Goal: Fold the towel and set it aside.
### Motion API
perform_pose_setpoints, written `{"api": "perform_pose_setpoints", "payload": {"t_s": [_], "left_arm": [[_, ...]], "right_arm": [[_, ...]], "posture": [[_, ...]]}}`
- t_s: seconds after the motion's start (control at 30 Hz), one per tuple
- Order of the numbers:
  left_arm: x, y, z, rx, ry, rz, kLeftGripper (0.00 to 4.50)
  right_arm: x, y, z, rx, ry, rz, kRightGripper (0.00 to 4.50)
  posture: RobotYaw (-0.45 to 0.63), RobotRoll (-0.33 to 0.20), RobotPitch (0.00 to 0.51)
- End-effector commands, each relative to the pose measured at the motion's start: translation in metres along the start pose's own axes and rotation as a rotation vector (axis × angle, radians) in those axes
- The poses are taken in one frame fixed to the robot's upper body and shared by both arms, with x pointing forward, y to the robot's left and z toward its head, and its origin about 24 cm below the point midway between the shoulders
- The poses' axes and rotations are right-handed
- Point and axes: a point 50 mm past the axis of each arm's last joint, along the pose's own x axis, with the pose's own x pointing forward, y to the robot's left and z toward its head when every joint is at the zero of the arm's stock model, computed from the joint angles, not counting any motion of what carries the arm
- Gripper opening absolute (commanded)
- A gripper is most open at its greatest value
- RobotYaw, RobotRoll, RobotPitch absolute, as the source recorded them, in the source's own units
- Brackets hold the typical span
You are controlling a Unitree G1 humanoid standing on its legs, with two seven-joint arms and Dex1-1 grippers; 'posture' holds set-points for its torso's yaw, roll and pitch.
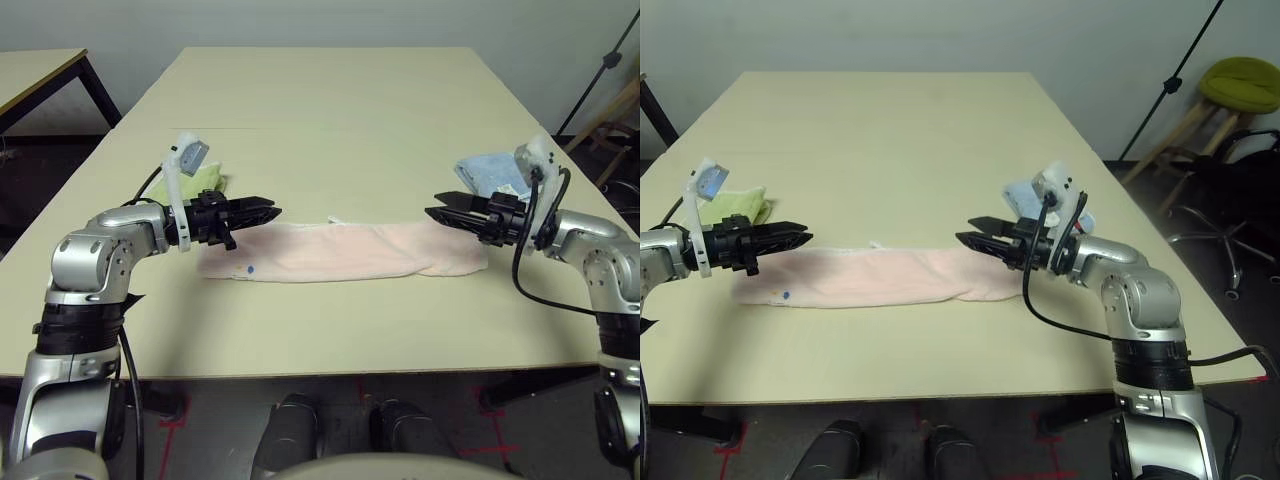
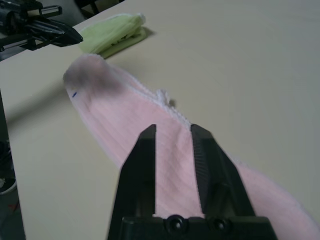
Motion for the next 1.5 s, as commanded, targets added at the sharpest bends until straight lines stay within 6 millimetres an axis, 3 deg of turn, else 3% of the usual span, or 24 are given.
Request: {"api": "perform_pose_setpoints", "payload": {"t_s": [0.03,0.3,0.53,0.8,1.07,1.23,1.27,1.37,1.5], "left_arm": [[0.006,-0.002,-0.016,-0.028,0.042,-0.004,0.0],[0.0,0.016,-0.053,-0.01,0.127,0.126,0.0],[-0.025,0.034,-0.082,-0.023,0.248,0.217,0.0],[-0.045,0.048,-0.098,-0.023,0.325,0.278,0.0],[-0.053,0.062,-0.099,0.028,0.344,0.346,0.0],[-0.051,0.059,-0.08,0.013,0.257,0.308,0.0],[-0.05,0.057,-0.072,0.004,0.217,0.292,0.0],[-0.048,0.052,-0.049,0.015,0.129,0.256,0.59],[-0.051,0.044,-0.026,0.074,0.116,0.205,1.91]], "right_arm": [[0.002,0.003,-0.009,-0.008,0.028,-0.004,0.13],[0.0,-0.005,-0.037,-0.064,0.096,-0.095,0.04],[0.001,-0.017,-0.062,-0.183,0.245,-0.121,0.04],[-0.01,-0.034,-0.087,-0.327,0.46,-0.146,0.04],[-0.018,-0.059,-0.068,-0.466,0.44,-0.254,0.04],[-0.04,-0.058,-0.041,-0.205,0.235,-0.265,0.04],[-0.051,-0.056,-0.036,-0.128,0.202,-0.257,0.2],[-0.082,-0.046,-0.026,0.096,0.143,-0.236,0.97],[-0.111,-0.018,-0.027,0.387,0.171,-0.158,2.42]], "posture": [[0.1,0.0,0.099],[0.09,0.0,0.101],[0.08,0.0,0.099],[0.1,0.0,0.097],[0.1,0.0,0.09],[0.1,0.0,0.093],[0.1,0.0,0.096],[0.11,0.0,0.103],[0.11,0.0,0.109]]}}
